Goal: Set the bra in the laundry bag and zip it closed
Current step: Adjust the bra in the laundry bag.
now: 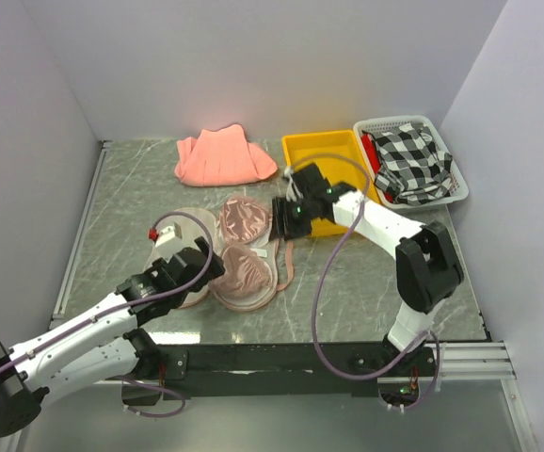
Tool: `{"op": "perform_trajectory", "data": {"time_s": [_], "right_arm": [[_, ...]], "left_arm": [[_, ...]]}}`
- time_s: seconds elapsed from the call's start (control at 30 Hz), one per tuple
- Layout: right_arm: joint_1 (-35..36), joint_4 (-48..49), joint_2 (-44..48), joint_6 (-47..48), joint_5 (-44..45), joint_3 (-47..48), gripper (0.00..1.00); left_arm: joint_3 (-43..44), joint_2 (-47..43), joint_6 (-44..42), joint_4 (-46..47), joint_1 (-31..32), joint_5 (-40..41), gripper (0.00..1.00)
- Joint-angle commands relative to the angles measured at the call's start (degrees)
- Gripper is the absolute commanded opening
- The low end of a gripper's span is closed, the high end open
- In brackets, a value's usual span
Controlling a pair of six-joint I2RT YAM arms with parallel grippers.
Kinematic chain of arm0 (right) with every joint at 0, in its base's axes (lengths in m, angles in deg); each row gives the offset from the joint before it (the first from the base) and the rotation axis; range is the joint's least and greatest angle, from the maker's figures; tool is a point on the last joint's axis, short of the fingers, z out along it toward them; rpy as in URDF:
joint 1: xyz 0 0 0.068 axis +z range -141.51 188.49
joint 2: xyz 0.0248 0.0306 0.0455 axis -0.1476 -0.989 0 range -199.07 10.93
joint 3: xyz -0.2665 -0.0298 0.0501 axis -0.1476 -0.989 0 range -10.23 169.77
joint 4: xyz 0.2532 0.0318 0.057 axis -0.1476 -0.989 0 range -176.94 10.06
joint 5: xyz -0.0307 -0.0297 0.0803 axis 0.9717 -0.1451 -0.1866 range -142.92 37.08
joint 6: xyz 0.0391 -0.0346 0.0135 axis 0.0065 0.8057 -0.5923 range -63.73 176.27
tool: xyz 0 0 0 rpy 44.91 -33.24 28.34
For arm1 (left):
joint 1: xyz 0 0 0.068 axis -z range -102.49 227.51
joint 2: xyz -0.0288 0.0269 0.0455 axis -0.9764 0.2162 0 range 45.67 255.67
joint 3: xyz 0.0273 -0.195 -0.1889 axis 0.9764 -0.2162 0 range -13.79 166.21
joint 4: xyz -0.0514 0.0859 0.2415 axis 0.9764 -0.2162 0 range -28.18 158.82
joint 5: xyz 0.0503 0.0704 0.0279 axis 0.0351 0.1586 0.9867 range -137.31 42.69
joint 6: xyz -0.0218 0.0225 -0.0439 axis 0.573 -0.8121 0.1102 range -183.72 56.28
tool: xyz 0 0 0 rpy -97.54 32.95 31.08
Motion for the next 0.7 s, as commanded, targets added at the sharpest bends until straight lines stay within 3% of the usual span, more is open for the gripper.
{"op": "perform_trajectory", "data": {"time_s": [0.0, 0.37, 0.67], "right_arm": [[2.48, 9.40, 6.61, -4.70, -10.11, -11.81, 0.58], [8.91, 16.79, 5.39, -11.56, -12.75, -17.71, 0.55], [9.26, 13.81, 3.72, -10.42, -8.45, -16.83, 0.54]], "left_arm": [[-4.87, -2.64, 0.42, 6.94, -0.33, -6.90, 0.97], [-4.36, 3.06, 0.59, 9.85, -0.33, -8.05, 0.97], [-5.06, 5.53, 1.21, 11.78, -0.33, -9.02, 0.99]]}}
